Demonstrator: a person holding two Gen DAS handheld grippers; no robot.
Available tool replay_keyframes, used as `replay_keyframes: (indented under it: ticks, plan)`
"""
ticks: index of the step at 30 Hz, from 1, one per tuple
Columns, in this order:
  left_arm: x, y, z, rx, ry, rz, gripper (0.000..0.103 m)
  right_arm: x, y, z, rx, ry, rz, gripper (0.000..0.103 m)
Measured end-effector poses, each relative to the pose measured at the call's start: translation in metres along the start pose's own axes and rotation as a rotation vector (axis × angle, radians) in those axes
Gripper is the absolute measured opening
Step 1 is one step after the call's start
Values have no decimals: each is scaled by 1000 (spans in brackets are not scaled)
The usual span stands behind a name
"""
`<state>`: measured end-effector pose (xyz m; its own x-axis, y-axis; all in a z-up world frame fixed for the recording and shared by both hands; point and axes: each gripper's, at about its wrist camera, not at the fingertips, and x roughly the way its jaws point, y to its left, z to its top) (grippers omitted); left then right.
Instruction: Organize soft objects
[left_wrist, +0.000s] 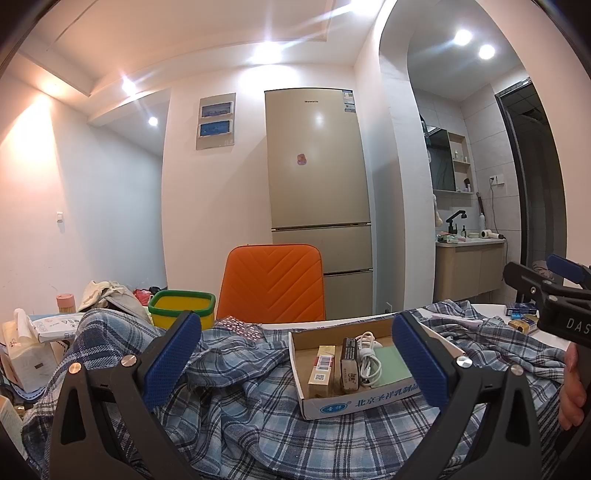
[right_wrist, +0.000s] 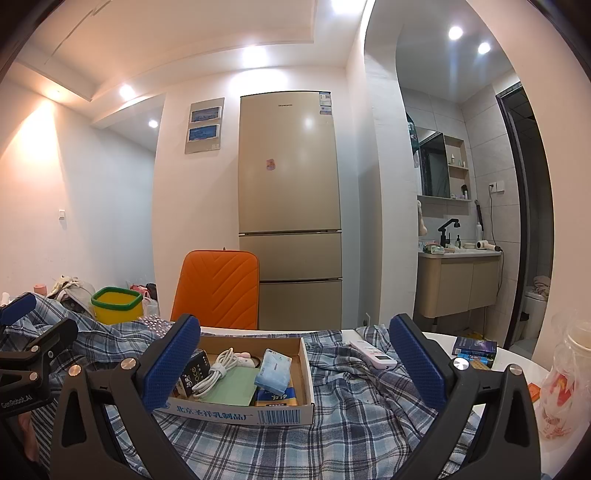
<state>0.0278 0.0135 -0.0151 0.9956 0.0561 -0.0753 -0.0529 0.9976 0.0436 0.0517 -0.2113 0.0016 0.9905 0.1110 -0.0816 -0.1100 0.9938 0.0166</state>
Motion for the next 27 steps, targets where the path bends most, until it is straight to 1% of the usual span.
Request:
replay_keyframes:
  ticks: [27]
  plan:
    - [-1, 0, 1, 0, 8, 5, 103, 0, 1, 0, -3, 4, 0, 103]
